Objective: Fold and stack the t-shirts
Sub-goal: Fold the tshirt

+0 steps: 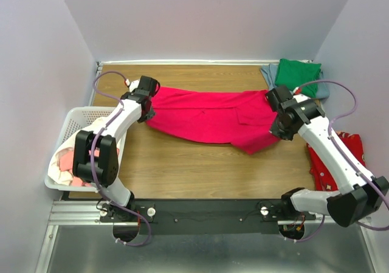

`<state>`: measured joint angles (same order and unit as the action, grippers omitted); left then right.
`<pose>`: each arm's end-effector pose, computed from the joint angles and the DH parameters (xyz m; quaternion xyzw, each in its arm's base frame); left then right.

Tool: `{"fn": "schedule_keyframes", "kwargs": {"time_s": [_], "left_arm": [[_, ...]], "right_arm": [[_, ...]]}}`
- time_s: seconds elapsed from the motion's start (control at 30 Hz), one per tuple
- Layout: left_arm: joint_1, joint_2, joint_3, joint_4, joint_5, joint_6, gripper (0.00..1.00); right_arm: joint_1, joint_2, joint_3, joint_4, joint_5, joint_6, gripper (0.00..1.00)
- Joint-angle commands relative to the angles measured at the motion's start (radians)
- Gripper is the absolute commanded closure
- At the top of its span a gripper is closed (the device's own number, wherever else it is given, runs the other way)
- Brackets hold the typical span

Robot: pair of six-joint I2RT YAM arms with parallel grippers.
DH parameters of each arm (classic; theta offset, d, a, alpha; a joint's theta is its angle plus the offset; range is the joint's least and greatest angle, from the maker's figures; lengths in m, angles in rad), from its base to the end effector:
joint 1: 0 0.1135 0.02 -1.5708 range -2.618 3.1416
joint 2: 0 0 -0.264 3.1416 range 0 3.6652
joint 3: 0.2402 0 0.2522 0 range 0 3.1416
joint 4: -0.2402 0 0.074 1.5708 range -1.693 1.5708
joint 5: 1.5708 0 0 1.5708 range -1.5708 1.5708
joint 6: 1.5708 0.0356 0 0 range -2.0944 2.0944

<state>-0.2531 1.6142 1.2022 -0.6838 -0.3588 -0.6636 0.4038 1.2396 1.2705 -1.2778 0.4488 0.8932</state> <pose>0.3217 -0.0703 0.2387 -0.2360 0.9277 0.0531 0.2843 0.2000 0.0687 0.3301 0.2679 0.9248 -0.0801 0.2579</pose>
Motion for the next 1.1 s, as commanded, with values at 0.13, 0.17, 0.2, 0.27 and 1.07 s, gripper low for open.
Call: {"fn": "schedule_keyframes", "kwargs": {"time_s": [0.13, 0.17, 0.2, 0.27, 1.07], "left_arm": [[0.009, 0.13, 0.184, -0.005, -0.032, 0.005, 1.0], [0.014, 0.154, 0.197, -0.006, -0.032, 0.01, 1.0], [0.015, 0.164, 0.217, -0.006, -0.032, 0.013, 1.0], [0.023, 0.193, 0.235, -0.006, -0.032, 0.022, 1.0], [0.109, 0.547, 0.573, -0.049, 0.001, 0.097, 1.0]], "right_arm": [[-0.086, 0.127, 0.079, 0.185, 0.09, -0.115, 0.99], [-0.101, 0.139, 0.095, 0.201, 0.093, -0.134, 0.99], [-0.132, 0.15, 0.101, 0.215, 0.09, -0.152, 0.99], [-0.163, 0.19, 0.125, 0.256, 0.076, -0.195, 0.99], [-0.347, 0.796, 0.497, 0.468, -0.102, -0.321, 0.99]]}}
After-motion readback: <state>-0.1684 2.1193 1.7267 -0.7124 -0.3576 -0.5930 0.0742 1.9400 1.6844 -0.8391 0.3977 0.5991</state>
